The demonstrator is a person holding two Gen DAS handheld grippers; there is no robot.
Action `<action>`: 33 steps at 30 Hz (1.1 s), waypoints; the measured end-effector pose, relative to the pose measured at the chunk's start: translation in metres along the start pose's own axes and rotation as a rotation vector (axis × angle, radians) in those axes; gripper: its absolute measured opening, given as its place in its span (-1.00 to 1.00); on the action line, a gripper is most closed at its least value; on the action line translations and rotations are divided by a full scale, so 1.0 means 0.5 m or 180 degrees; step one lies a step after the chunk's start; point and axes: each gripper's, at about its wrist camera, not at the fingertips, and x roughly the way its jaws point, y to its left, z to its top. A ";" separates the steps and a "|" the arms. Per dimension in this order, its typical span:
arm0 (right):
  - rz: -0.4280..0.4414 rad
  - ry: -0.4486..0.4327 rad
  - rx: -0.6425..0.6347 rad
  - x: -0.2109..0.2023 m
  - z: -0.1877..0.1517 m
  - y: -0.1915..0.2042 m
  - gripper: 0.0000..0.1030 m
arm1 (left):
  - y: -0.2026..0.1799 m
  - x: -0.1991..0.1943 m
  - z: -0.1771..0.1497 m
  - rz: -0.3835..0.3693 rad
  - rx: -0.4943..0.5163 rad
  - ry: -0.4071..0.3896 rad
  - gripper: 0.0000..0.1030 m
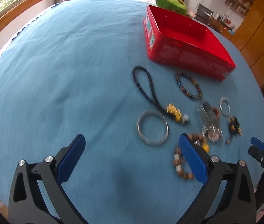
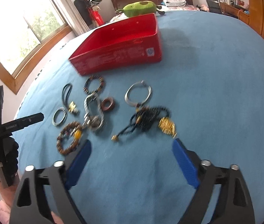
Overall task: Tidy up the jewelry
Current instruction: 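Grasp the black braided cord lanyard with the left tool while the right tool grasps the thin silver hoop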
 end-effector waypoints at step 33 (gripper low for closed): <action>-0.0134 0.0616 -0.0831 0.192 0.204 -0.013 -0.84 | -0.170 0.092 0.114 0.0167 0.0409 0.0443 -0.43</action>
